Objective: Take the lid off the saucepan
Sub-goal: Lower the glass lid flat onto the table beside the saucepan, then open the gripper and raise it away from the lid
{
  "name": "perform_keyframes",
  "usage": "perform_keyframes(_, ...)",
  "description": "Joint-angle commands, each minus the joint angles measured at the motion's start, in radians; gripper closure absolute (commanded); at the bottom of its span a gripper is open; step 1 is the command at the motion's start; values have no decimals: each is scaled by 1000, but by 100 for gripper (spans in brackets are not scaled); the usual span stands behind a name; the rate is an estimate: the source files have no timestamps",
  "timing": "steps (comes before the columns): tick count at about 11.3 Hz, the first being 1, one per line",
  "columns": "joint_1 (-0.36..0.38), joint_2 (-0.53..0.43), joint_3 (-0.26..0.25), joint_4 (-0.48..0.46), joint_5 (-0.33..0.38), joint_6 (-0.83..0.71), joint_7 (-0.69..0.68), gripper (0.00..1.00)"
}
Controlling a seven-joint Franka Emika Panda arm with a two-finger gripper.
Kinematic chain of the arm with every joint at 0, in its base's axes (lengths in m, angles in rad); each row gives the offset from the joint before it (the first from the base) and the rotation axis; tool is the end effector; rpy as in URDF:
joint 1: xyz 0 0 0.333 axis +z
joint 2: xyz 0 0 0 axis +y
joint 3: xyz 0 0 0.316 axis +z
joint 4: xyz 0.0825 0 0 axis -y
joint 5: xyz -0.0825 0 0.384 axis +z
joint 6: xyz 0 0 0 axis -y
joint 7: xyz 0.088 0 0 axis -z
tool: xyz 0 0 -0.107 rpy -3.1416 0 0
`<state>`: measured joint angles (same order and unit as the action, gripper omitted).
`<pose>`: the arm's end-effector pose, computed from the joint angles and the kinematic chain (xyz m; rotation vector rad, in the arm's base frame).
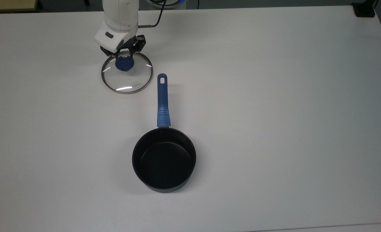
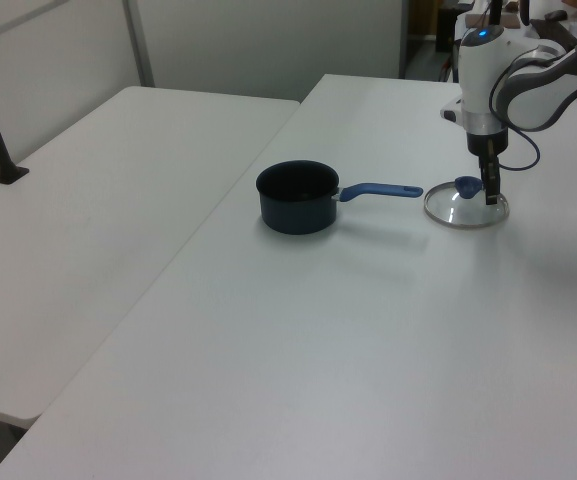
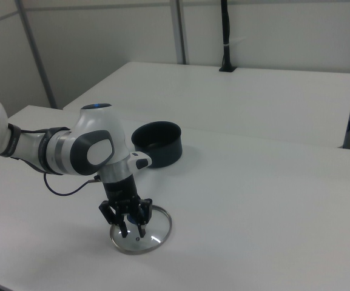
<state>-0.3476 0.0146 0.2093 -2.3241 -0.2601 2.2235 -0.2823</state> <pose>0.4906 -0.0765 0.3249 2.9305 0.4647 -0.2262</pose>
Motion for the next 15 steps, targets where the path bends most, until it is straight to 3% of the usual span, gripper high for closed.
perform_keyframes(1, 9, -45, 18, 33, 21, -104, 70, 0)
perform_keyframes(3, 9, -86, 58, 92, 21, -172, 74, 0)
perform_keyframes(5, 9, -110, 56, 246, 33, -323, 77, 0)
perform_keyframes(7, 10, -105, 39, 465, 189, -419, 144, 0)
perform_keyframes(8, 31, -101, 15, 559, 241, -448, 214, 0)
perform_keyframes(9, 109, -90, -51, 637, 252, -493, 279, 0)
perform_keyframes(12, 377, -88, -246, 680, 254, -541, 357, 0)
perform_keyframes(13, 439, -85, -284, 680, 248, -522, 361, 0)
perform_keyframes(15, 458, -67, -301, 677, 236, -458, 347, 0)
